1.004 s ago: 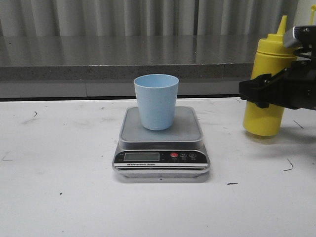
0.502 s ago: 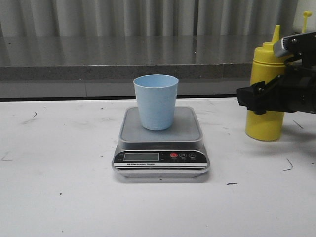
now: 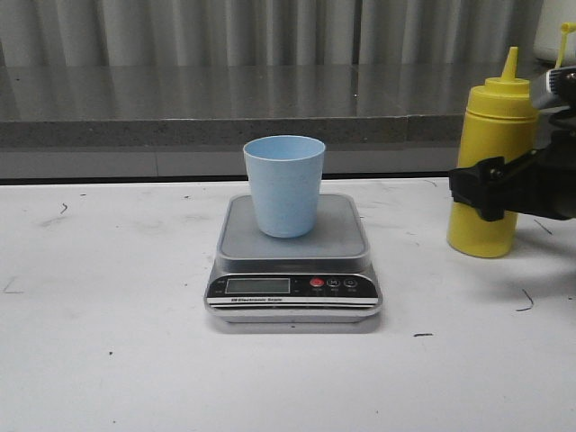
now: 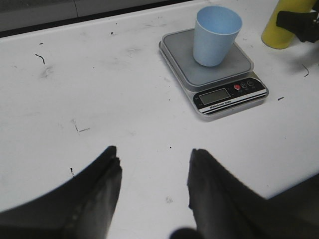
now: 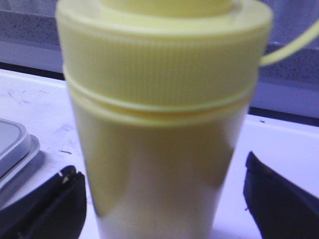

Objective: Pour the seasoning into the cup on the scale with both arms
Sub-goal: 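Set the bottle on the table, open the right gripper and withdraw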

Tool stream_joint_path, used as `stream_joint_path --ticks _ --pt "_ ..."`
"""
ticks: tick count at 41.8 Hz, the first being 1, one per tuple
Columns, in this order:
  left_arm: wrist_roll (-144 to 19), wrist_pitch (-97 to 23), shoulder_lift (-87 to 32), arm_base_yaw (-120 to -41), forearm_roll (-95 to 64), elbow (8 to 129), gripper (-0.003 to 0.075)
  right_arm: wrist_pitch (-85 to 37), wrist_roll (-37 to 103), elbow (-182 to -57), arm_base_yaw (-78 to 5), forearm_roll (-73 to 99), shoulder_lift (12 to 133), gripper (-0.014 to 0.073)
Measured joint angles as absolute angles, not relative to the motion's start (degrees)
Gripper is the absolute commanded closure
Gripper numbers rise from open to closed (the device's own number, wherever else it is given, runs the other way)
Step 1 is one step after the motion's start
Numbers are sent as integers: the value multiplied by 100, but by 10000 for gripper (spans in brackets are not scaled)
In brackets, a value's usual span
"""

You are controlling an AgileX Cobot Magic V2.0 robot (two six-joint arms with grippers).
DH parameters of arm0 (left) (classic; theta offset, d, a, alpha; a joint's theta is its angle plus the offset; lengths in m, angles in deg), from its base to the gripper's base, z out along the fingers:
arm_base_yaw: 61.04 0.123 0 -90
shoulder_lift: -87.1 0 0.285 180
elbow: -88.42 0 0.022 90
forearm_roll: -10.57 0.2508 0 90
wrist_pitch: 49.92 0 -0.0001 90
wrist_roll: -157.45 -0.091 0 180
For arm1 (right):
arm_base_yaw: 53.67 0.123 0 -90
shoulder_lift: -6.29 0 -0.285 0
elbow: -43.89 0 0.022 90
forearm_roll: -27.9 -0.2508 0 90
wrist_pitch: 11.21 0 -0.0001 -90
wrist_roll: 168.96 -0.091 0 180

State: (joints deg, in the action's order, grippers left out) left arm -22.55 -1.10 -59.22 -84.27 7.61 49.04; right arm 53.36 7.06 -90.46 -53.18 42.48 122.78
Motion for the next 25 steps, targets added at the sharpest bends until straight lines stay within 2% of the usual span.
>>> stream_joint_path --ticks 5,8,15,25 --pt "-2255 -110 -5922 -8427 761 4904 407 5192 705 -8623 -5305 4179 11858 -60" --pt "-2255 -110 -5922 -8427 761 4904 407 4698 683 -8448 -5259 4170 11477 -60" --pt "-2255 -110 -5922 -8427 761 4904 407 2589 44 -8386 -5041 4183 10363 -60" --pt "-2255 -110 -5922 -8427 761 4904 407 -131 -1563 -8445 -4691 4967 8660 -60"
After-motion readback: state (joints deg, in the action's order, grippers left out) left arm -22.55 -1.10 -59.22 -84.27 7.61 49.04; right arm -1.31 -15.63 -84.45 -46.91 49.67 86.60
